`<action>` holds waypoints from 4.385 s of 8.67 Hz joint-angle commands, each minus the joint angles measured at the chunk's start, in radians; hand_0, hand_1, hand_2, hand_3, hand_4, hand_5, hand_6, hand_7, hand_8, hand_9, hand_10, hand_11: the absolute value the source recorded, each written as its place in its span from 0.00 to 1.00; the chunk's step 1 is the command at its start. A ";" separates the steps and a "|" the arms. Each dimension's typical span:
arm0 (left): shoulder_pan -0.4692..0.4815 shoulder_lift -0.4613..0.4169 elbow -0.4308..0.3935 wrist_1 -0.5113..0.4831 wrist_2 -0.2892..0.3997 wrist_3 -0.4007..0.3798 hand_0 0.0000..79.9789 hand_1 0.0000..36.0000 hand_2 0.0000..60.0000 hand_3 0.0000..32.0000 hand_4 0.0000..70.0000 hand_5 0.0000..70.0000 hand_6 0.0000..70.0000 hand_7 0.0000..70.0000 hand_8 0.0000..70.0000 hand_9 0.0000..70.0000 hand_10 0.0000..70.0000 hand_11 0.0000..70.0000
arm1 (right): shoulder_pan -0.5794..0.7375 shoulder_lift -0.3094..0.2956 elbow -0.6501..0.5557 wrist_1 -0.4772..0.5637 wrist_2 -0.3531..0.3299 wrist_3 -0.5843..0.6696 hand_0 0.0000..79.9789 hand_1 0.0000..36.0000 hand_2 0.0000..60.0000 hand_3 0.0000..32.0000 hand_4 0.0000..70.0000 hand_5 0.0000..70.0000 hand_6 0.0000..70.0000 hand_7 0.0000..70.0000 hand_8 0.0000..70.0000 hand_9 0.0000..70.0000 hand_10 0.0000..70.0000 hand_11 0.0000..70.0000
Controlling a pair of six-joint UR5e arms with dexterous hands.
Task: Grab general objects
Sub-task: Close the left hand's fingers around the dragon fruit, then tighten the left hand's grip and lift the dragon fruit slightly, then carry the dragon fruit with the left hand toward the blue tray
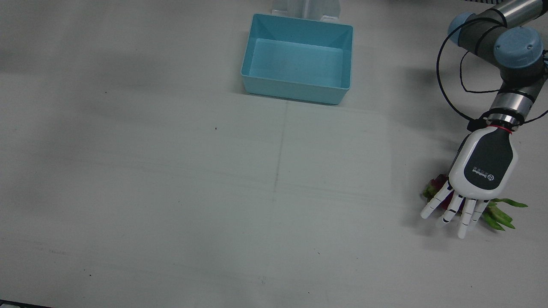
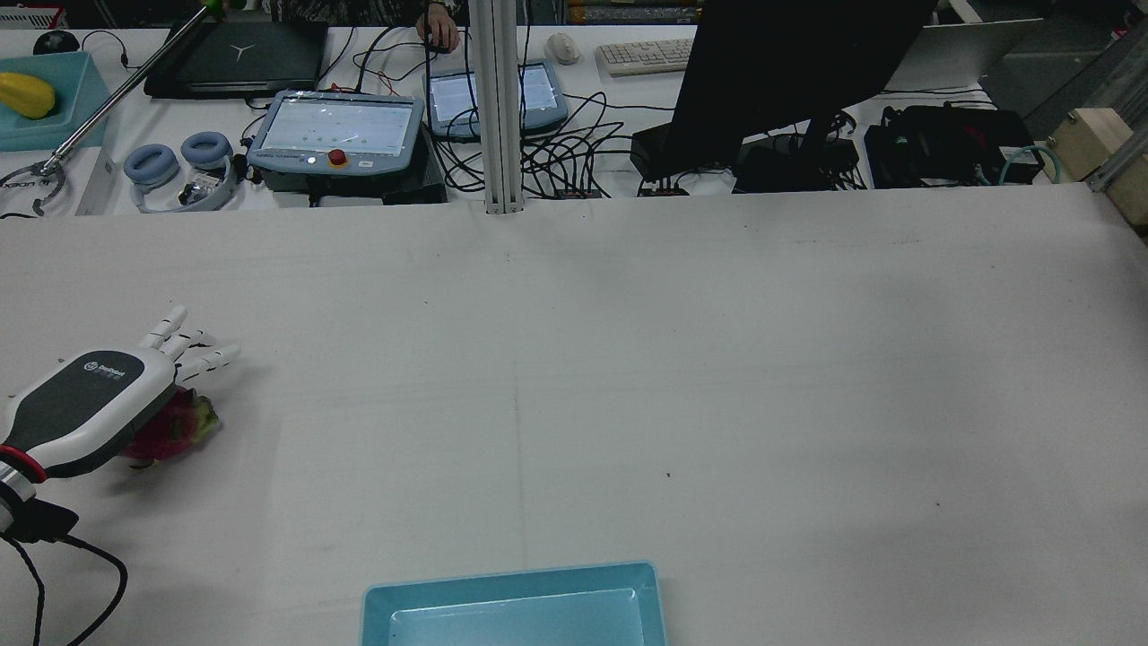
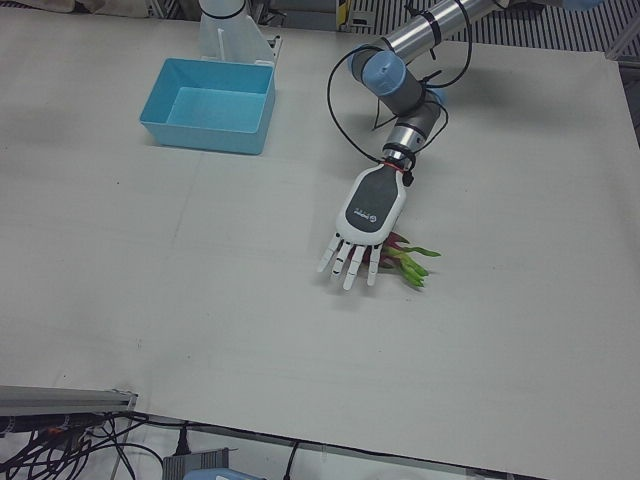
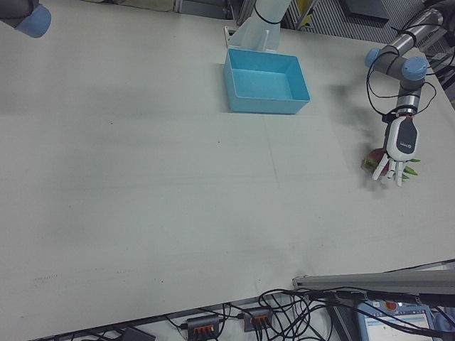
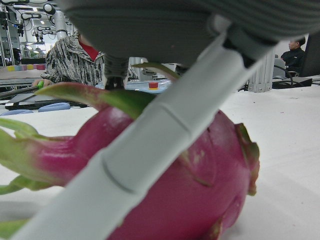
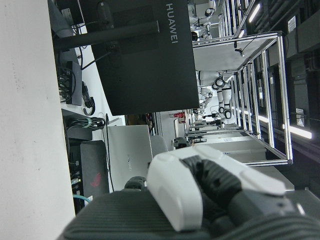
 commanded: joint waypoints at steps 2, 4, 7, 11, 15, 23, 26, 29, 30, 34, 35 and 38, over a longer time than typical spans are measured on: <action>0.002 -0.002 0.015 -0.007 0.000 0.000 1.00 1.00 1.00 0.11 0.07 0.45 0.00 0.53 0.00 0.09 0.00 0.00 | 0.000 0.000 0.000 0.000 0.000 0.000 0.00 0.00 0.00 0.00 0.00 0.00 0.00 0.00 0.00 0.00 0.00 0.00; 0.008 -0.010 0.026 -0.008 0.001 0.000 1.00 1.00 1.00 0.06 0.08 0.52 0.00 0.54 0.00 0.09 0.00 0.00 | 0.000 -0.001 0.000 0.000 0.000 0.000 0.00 0.00 0.00 0.00 0.00 0.00 0.00 0.00 0.00 0.00 0.00 0.00; 0.013 -0.011 0.036 -0.008 0.001 0.000 1.00 1.00 1.00 0.00 0.09 0.85 0.00 0.67 0.00 0.11 0.00 0.00 | 0.000 0.000 0.000 0.000 0.000 0.000 0.00 0.00 0.00 0.00 0.00 0.00 0.00 0.00 0.00 0.00 0.00 0.00; 0.017 -0.040 0.061 0.010 0.001 -0.002 1.00 1.00 1.00 0.00 0.32 1.00 0.27 1.00 0.04 0.26 0.00 0.00 | 0.000 0.000 0.000 0.000 0.001 0.000 0.00 0.00 0.00 0.00 0.00 0.00 0.00 0.00 0.00 0.00 0.00 0.00; 0.017 -0.048 0.069 0.008 0.001 -0.002 1.00 1.00 1.00 0.00 0.40 1.00 0.71 1.00 0.13 0.27 0.57 0.87 | 0.000 -0.001 0.000 0.000 0.001 0.000 0.00 0.00 0.00 0.00 0.00 0.00 0.00 0.00 0.00 0.00 0.00 0.00; 0.013 -0.048 0.053 -0.007 0.000 -0.003 1.00 1.00 1.00 0.00 0.86 1.00 1.00 1.00 1.00 1.00 1.00 1.00 | 0.000 0.000 0.000 0.000 0.000 0.000 0.00 0.00 0.00 0.00 0.00 0.00 0.00 0.00 0.00 0.00 0.00 0.00; 0.014 -0.063 -0.063 0.107 0.007 -0.011 1.00 1.00 1.00 0.00 1.00 1.00 1.00 1.00 1.00 1.00 1.00 1.00 | 0.000 0.000 0.000 0.000 0.000 0.000 0.00 0.00 0.00 0.00 0.00 0.00 0.00 0.00 0.00 0.00 0.00 0.00; -0.002 -0.186 -0.178 0.258 0.191 -0.017 1.00 1.00 1.00 0.00 1.00 1.00 1.00 1.00 1.00 1.00 1.00 1.00 | 0.000 0.000 0.000 0.000 0.001 0.000 0.00 0.00 0.00 0.00 0.00 0.00 0.00 0.00 0.00 0.00 0.00 0.00; -0.024 -0.244 -0.177 0.284 0.264 -0.035 1.00 1.00 1.00 0.00 1.00 1.00 1.00 1.00 1.00 1.00 1.00 1.00 | 0.000 -0.001 0.000 0.000 0.000 -0.001 0.00 0.00 0.00 0.00 0.00 0.00 0.00 0.00 0.00 0.00 0.00 0.00; -0.105 -0.268 -0.135 0.063 0.733 -0.423 1.00 1.00 1.00 0.00 1.00 1.00 1.00 1.00 1.00 1.00 1.00 1.00 | 0.000 0.000 0.000 0.000 0.000 0.000 0.00 0.00 0.00 0.00 0.00 0.00 0.00 0.00 0.00 0.00 0.00 0.00; -0.134 -0.269 -0.146 0.024 0.830 -0.480 1.00 1.00 1.00 0.00 1.00 1.00 1.00 1.00 1.00 1.00 1.00 1.00 | 0.000 0.000 0.000 0.000 0.000 -0.001 0.00 0.00 0.00 0.00 0.00 0.00 0.00 0.00 0.00 0.00 0.00 0.00; -0.086 -0.246 -0.152 -0.273 0.937 -0.794 1.00 1.00 1.00 0.00 1.00 1.00 1.00 1.00 1.00 1.00 1.00 1.00 | 0.000 0.000 0.000 0.000 0.001 -0.001 0.00 0.00 0.00 0.00 0.00 0.00 0.00 0.00 0.00 0.00 0.00 0.00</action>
